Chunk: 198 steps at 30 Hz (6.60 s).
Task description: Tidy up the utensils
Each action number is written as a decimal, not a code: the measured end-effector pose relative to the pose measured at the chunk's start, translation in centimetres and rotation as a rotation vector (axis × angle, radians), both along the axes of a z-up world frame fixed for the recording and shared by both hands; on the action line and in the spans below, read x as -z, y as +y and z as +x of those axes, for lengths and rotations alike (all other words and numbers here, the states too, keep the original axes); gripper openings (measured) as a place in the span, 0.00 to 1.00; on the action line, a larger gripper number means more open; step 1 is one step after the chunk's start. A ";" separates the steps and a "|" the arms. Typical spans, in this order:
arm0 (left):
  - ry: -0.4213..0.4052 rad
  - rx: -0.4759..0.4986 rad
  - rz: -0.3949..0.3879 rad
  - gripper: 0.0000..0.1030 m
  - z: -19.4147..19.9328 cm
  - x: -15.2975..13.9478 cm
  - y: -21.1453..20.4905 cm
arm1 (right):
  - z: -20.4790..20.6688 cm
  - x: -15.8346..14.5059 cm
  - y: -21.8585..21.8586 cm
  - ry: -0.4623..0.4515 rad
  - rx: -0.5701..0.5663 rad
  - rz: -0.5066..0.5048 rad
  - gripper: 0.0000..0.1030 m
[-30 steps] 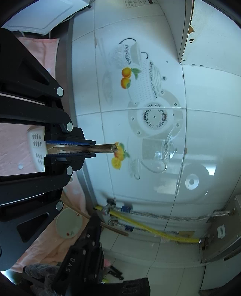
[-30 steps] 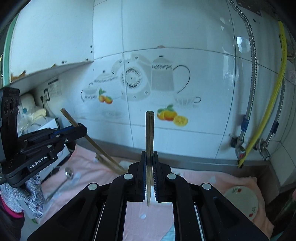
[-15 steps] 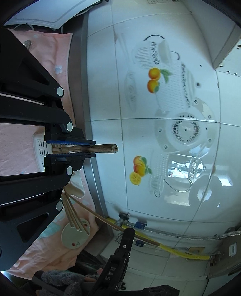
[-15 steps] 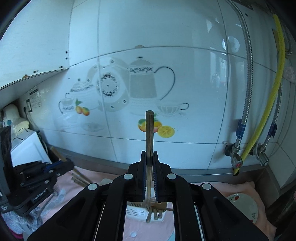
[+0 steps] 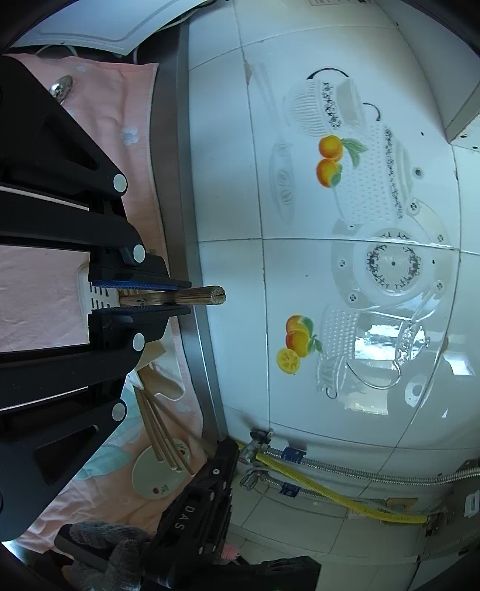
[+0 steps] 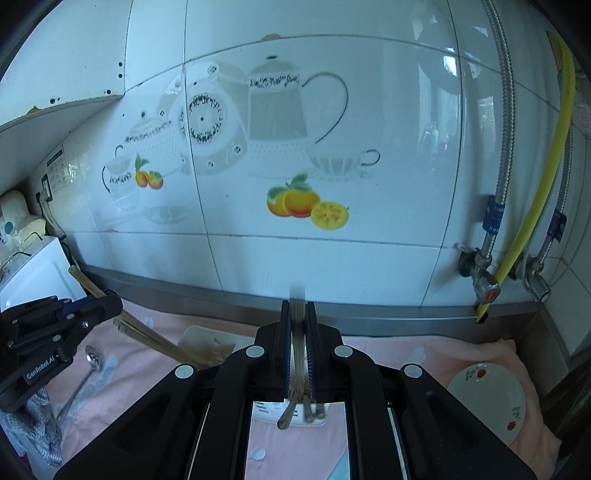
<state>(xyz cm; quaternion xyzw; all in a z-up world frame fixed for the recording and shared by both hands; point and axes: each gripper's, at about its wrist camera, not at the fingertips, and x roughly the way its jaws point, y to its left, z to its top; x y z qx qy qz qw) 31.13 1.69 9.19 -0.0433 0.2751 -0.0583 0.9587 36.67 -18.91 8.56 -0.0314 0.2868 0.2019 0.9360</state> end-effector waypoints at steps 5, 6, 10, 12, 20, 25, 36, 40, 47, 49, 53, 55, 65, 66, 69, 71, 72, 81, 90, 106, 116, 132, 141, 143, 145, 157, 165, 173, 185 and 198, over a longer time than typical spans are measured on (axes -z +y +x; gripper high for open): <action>0.016 -0.003 -0.006 0.06 0.1 0.3 0.2 | -0.2 0.6 -0.1 0.016 -0.004 -0.003 0.07; 0.016 -0.002 -0.004 0.07 0.1 0.4 0.1 | -0.2 0.7 -0.1 0.016 -0.004 -0.004 0.07; 0.014 -0.003 0.005 0.08 -0.2 0.2 0.1 | -0.4 0.8 -0.2 0.019 -0.005 -0.003 0.16; 0.013 -0.004 0.004 0.09 -0.2 0.1 0.1 | -0.5 0.8 -0.2 0.018 -0.003 -0.004 0.21; 0.001 -0.009 0.016 0.25 -0.9 -0.3 0.0 | -1.2 0.2 -0.7 0.001 0.005 -0.002 0.48; -0.012 -0.012 0.029 0.43 -1.6 -0.6 -0.3 | -2.0 -0.2 -1.1 -0.019 0.015 0.000 0.66; -0.044 -0.036 0.058 0.76 -3.1 -1.1 -0.4 | -3.2 -0.6 -1.9 -0.051 0.047 -0.012 0.88; -0.048 -0.049 0.066 0.81 -3.7 -1.0 -0.2 | -3.7 -0.7 -2.3 -0.056 0.060 -0.011 0.89; -0.050 -0.057 0.067 0.83 -4.7 -1.0 -0.1 | -4.6 -0.8 -3.1 -0.053 0.076 -0.005 0.90; -0.053 -0.054 0.066 0.83 -5.1 -1.1 -0.2 | -5.0 -0.9 -3.2 -0.055 0.077 -0.005 0.90; -0.058 -0.053 0.068 0.86 -6.1 -1.2 -0.4 | -6.0 -1.1 -3.4 -0.063 0.075 0.002 0.90; -0.066 -0.053 0.073 0.88 -6.7 -1.2 -0.6 | -6.5 -1.1 -3.4 -0.065 0.072 0.001 0.91; -0.081 -0.050 0.044 0.89 -9.6 -1.3 -0.2 | -9.8 -0.5 -3.3 -0.074 0.053 0.008 0.91; -0.083 -0.051 0.040 0.90 -10.0 -1.2 -0.1 | -10.1 -0.4 -3.2 -0.076 0.049 0.005 0.91; -0.084 -0.061 0.047 0.91 -10.9 -0.9 0.0 | -11.1 0.1 -3.1 -0.074 0.039 0.004 0.91; -0.084 -0.063 0.061 0.92 -11.6 -0.7 -0.1 | -11.7 0.4 -3.0 -0.072 0.035 0.004 0.91; -0.084 -0.067 0.071 0.94 -12.0 -0.5 -0.1 | -12.1 0.6 -3.0 -0.068 0.030 0.005 0.91; -0.092 -0.070 0.085 0.95 -14.9 1.3 0.0 | -14.9 2.0 -2.9 -0.072 0.028 -0.012 0.93; -0.070 -0.066 0.079 0.95 -17.1 3.6 0.2 | -17.9 4.6 -2.7 -0.069 0.030 -0.045 0.93; -0.056 -0.091 0.114 0.95 -21.3 6.3 0.7 | -22.3 8.7 -1.9 -0.052 0.065 -0.091 0.93; -0.058 -0.064 0.159 0.95 -23.8 7.2 -0.3 | -25.3 9.0 -1.7 -0.073 0.084 -0.093 0.93; -0.029 -0.059 0.126 0.95 -25.2 8.6 0.1 | -27.7 10.1 -2.5 -0.045 0.111 -0.069 0.93; -0.016 -0.039 0.115 0.95 -25.5 9.1 -0.2 | -28.5 10.6 -2.6 -0.033 0.109 -0.075 0.93; -0.014 -0.036 0.117 0.95 -25.5 9.2 -0.3 | -28.5 10.6 -2.6 -0.033 0.109 -0.076 0.93; -0.012 -0.035 0.120 0.95 -25.5 9.3 -0.4 | -28.6 10.6 -2.7 -0.034 0.107 -0.077 0.93; -0.003 -0.038 0.121 0.95 -25.8 9.3 -0.7 | -29.0 10.6 -2.9 -0.037 0.101 -0.071 0.93; 0.010 -0.041 0.116 0.95 -25.6 9.6 -0.6 | -29.0 10.7 -2.9 -0.034 0.104 -0.069 0.93; 0.013 -0.041 0.111 0.95 -25.6 9.7 -0.5 | -29.0 10.7 -2.9 -0.031 0.103 -0.069 0.93; 0.021 -0.038 0.110 0.95 -25.4 10.0 -0.5 | -28.9 10.8 -2.7 -0.028 0.102 -0.072 0.93; 0.030 -0.036 0.109 0.95 -25.2 10.3 -0.5 | -28.7 10.9 -2.7 -0.024 0.102 -0.071 0.93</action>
